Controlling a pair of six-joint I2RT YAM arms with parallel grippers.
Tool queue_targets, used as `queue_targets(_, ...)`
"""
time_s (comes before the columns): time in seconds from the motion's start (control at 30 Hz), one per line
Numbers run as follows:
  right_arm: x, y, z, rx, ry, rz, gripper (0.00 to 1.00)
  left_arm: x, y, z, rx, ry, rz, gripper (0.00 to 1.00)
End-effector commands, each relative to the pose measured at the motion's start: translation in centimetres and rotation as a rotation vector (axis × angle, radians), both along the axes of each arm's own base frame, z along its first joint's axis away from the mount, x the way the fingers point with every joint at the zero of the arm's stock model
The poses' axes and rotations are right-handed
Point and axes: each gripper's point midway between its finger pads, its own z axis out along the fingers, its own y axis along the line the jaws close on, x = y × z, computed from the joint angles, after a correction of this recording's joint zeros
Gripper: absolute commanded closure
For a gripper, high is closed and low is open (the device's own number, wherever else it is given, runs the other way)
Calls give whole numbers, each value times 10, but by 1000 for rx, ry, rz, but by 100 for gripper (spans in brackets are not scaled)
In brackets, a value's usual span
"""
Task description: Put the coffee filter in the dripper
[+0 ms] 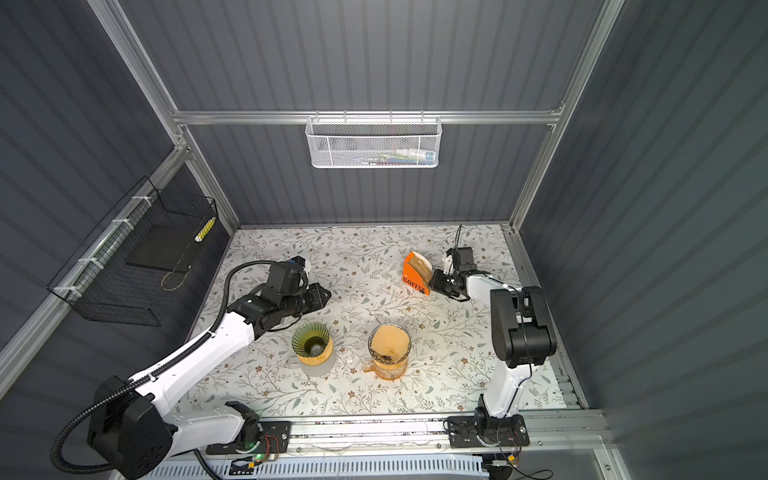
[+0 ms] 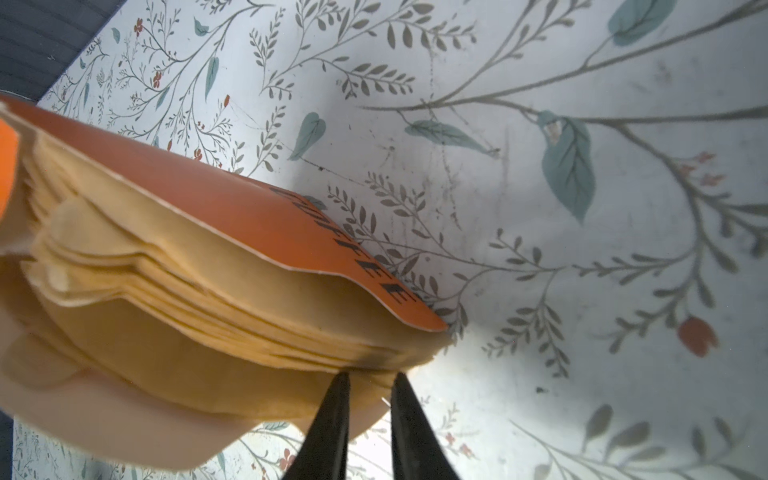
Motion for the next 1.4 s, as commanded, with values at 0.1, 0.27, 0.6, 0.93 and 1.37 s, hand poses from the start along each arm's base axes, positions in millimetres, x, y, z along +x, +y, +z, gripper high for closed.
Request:
queue_targets(0.1, 0, 5, -4, -9, 15, 21, 85, -1, 1, 8, -14, -8, 9, 78)
queue_targets(0.27, -3, 6, -4, -11, 18, 23, 87, -3, 1, 7, -17, -4, 9, 78)
queue_targets(0.6, -3, 5, -5, -35, 27, 34, 83, -4, 1, 9, -19, -5, 7, 78)
queue_targets(0.93, 1, 2, -6, -100, 26, 35, 81, -3, 1, 7, -24, -4, 10, 78)
queue_targets(1.37, -1, 4, -11, -153, 43, 59, 80, -4, 1, 6, -23, -1, 10, 78)
